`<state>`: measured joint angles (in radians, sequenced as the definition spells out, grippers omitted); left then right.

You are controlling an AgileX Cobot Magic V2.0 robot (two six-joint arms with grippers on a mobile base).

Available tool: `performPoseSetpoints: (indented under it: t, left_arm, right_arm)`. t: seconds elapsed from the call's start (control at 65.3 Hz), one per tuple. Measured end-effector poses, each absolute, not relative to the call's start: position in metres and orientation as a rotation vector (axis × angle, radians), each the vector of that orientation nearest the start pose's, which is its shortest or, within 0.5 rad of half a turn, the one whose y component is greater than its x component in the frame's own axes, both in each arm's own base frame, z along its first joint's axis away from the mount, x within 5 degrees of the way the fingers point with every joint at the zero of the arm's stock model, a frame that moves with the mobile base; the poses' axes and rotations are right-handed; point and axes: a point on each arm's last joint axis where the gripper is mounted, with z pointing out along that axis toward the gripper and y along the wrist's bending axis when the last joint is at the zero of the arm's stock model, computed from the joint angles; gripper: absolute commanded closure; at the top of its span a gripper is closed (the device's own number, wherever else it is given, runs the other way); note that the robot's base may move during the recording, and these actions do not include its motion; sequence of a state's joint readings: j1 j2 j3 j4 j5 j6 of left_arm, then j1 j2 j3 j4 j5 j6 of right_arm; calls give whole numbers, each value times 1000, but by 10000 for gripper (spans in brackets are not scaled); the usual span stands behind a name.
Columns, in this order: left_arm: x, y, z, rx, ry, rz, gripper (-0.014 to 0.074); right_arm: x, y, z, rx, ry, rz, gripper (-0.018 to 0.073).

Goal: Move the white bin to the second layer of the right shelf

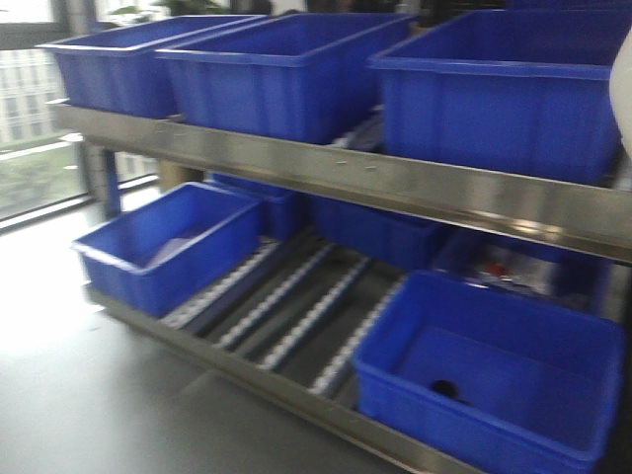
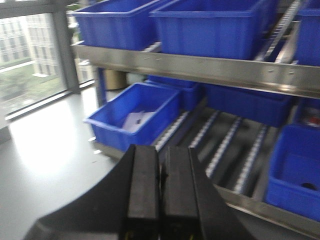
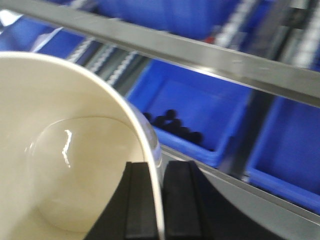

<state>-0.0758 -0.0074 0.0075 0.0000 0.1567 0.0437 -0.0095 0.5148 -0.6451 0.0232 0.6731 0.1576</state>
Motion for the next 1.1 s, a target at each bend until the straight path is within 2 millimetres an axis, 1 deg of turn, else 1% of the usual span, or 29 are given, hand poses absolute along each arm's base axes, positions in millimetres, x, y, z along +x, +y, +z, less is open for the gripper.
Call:
performPoseSetpoints:
  t: [1.103]
  left_arm:
    - [56, -4, 197, 98, 1638, -25, 512]
  right_arm:
    - [95, 0, 331, 178, 2020, 120, 511]
